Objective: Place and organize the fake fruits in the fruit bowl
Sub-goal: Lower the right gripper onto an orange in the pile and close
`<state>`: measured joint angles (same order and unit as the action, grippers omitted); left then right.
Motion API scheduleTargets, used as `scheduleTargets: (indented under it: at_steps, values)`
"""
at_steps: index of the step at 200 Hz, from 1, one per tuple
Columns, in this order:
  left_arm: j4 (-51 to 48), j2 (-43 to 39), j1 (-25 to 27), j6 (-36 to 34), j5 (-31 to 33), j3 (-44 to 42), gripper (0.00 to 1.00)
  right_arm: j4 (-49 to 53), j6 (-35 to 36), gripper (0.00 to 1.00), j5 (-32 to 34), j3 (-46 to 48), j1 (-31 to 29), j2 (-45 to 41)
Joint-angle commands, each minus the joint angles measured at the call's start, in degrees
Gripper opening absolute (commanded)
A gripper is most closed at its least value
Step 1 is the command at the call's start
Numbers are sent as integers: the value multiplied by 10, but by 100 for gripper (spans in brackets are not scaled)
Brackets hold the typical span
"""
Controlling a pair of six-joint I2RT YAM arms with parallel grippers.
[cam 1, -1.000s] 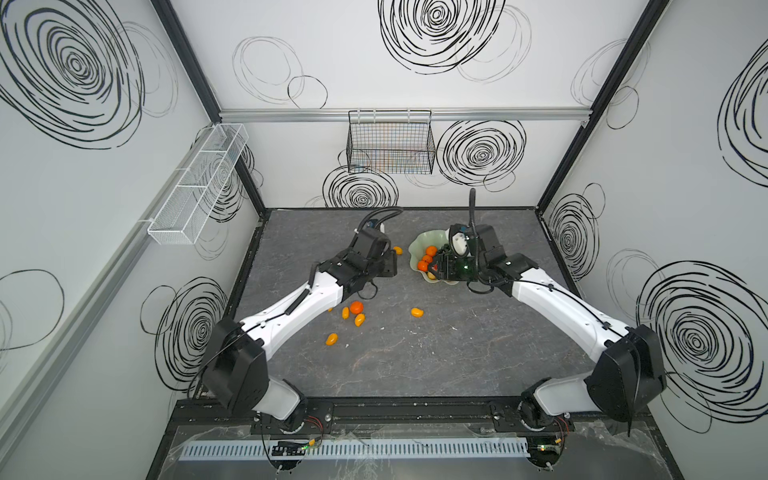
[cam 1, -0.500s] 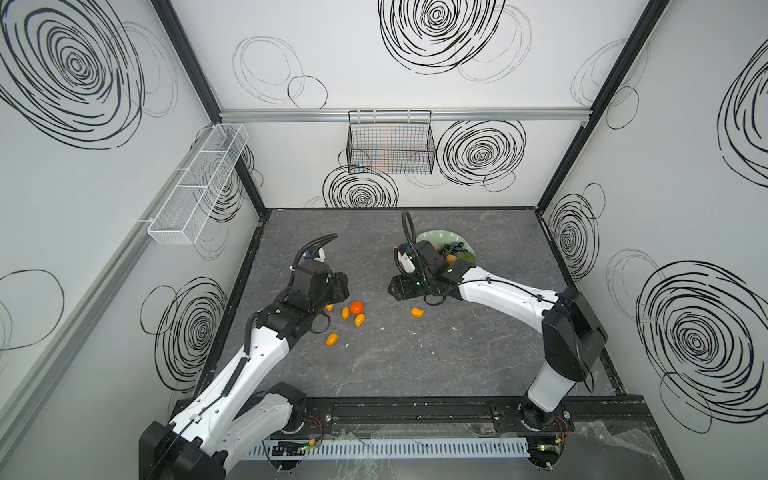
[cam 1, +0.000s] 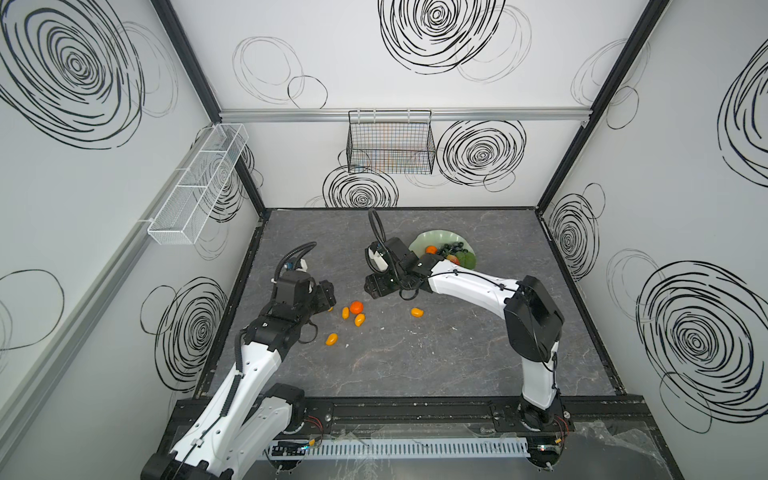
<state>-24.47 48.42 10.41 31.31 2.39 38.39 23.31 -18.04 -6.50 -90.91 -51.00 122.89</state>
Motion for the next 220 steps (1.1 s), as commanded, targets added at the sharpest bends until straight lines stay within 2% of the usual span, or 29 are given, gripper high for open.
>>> scheduleTargets:
  at_steps: [1,74,179,220]
  values:
    - [16,-6,-17,0,-19,-10,72,35,28,76,9,-55,-7,37]
    - [20,-16,-63,-1,-45,-18,72,123,74,77,-14,-187,-36,141]
    - [21,-28,-79,-2,-46,-20,71,177,90,76,-30,-254,-57,224]
    - [20,-27,-79,-3,-49,-20,71,191,91,72,-26,-274,-58,243]
